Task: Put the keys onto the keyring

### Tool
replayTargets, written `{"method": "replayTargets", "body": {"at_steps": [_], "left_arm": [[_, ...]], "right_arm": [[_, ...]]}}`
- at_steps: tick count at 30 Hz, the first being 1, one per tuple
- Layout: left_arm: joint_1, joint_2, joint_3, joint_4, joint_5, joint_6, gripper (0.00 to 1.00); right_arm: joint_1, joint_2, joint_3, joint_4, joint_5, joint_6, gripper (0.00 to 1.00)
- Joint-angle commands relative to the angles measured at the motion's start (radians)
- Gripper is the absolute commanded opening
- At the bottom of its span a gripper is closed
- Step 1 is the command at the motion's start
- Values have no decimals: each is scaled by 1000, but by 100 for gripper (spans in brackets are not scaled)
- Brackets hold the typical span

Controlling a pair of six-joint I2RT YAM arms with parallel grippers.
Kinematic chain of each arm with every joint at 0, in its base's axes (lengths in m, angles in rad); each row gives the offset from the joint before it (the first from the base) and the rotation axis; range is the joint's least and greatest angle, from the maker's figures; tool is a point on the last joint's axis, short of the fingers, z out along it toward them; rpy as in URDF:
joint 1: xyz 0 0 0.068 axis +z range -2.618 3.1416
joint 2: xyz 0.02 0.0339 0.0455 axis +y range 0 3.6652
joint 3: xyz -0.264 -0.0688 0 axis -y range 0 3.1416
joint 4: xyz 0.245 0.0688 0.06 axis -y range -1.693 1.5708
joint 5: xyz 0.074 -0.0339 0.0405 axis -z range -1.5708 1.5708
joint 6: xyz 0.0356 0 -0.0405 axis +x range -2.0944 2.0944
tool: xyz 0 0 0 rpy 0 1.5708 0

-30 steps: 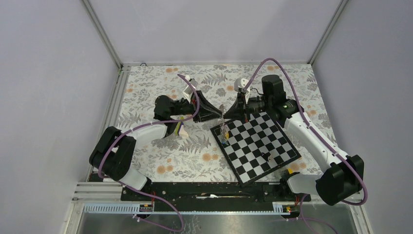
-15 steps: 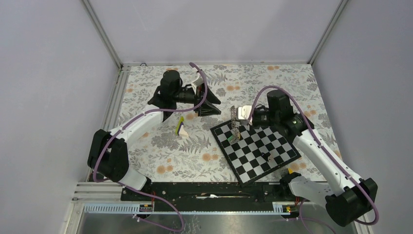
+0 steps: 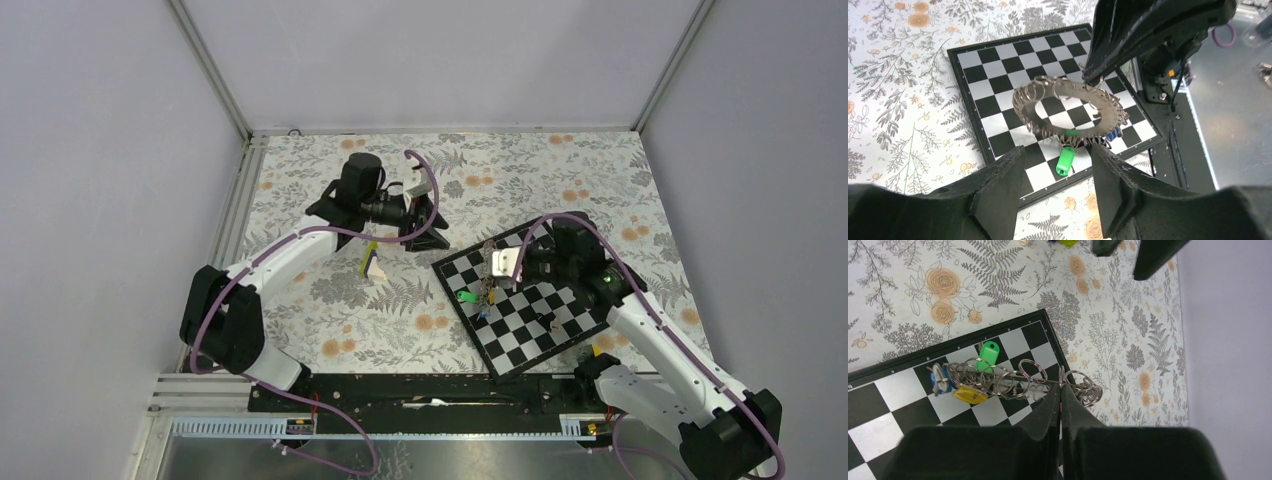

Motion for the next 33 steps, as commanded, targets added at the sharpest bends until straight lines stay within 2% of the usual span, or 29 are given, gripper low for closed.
{"method": "replayTargets", "body": {"at_steps": [1, 3, 6, 13, 14, 21, 26, 30, 33], "left_arm": [[-23, -68, -12, -118, -69, 228, 56], [-35, -86, -24, -151, -96, 273, 57], [-59, -95, -25, -181, -161, 237, 57], [-146, -121, -70, -229, -247, 249, 56], [-205, -114, -90, -239, -282, 291, 56], [-397, -17, -34, -242, -383, 340, 56], [-571, 103, 5, -83, -553, 76, 48], [-689, 236, 94, -62, -732, -80, 45], [-723, 331, 192, -63, -791, -194, 45]], "right_arm": [[6, -9, 34, 90, 31, 152, 0], [6, 9, 54, 78, 53, 221, 0], [-13, 42, 90, 48, 82, 329, 0], [-146, 106, 131, 37, 46, 558, 0], [-190, 138, 139, 41, 69, 632, 0], [-323, 199, 127, 92, 118, 780, 0], [-394, 212, 100, 132, 146, 832, 0], [-419, 214, 92, 140, 158, 829, 0], [-433, 217, 85, 143, 156, 822, 0]]}}
